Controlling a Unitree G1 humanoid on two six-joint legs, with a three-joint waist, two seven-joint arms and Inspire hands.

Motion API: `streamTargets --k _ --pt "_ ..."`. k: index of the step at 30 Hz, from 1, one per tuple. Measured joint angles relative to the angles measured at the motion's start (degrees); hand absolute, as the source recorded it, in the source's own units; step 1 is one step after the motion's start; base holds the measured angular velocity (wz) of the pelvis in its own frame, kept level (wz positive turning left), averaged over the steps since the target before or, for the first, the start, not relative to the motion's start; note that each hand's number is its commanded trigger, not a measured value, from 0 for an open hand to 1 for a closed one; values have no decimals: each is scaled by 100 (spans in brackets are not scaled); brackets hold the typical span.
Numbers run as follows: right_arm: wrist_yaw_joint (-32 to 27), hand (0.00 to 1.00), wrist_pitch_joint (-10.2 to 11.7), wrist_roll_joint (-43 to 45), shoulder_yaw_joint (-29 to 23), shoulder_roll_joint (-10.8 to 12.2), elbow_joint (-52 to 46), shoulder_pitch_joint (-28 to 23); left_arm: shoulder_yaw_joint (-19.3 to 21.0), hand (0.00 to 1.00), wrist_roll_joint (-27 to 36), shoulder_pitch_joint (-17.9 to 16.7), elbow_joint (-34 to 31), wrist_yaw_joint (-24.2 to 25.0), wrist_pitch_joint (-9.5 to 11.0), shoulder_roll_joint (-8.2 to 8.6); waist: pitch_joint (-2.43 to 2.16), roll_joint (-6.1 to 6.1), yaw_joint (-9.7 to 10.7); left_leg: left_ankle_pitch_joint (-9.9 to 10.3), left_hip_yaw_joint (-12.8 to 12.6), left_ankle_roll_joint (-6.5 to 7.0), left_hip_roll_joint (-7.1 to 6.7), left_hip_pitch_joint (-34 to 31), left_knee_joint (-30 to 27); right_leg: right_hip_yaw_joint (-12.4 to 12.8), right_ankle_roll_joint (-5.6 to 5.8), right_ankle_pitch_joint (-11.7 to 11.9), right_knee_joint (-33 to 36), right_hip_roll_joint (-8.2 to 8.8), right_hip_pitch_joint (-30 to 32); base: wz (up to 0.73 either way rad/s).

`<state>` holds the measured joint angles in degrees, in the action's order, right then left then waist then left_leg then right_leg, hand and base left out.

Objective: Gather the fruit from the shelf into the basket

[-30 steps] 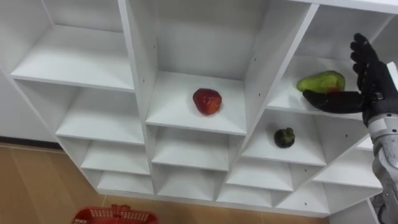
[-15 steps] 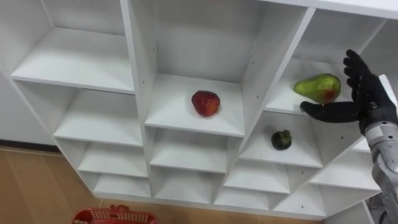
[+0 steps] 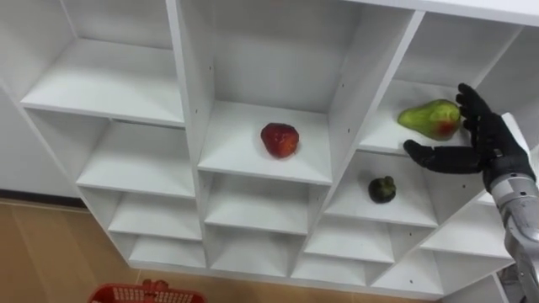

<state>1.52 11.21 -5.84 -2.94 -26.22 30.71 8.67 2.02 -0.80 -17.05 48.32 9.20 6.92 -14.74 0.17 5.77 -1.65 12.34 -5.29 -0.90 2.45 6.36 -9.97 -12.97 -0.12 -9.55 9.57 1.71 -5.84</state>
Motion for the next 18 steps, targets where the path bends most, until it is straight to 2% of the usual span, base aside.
streamTargets --k 5,11,15,18 --pt "121 0 -1 185 -1 -3 -12 23 0 100 9 15 -34 42 -31 0 -11 28 -1 -1 -1 1 -2 15 -4 -7 0 0 5 3 -10 0" --pt "246 0 -3 391 4 -6 7 81 -6 100 11 21 -28 47 -31 2 15 29 -9 -4 0 4 -2 30 -11 1 0 0 7 5 -22 0" --pt "247 0 -1 413 3 -7 8 84 -5 100 11 21 -27 49 -31 2 47 57 -16 -4 3 5 -4 16 -17 2 0 0 0 6 -21 0" --pt "247 0 -1 414 3 -20 7 101 -5 100 11 25 -28 64 -31 2 50 65 -15 -4 5 6 -5 8 -12 1 1 -1 -6 6 -16 0"
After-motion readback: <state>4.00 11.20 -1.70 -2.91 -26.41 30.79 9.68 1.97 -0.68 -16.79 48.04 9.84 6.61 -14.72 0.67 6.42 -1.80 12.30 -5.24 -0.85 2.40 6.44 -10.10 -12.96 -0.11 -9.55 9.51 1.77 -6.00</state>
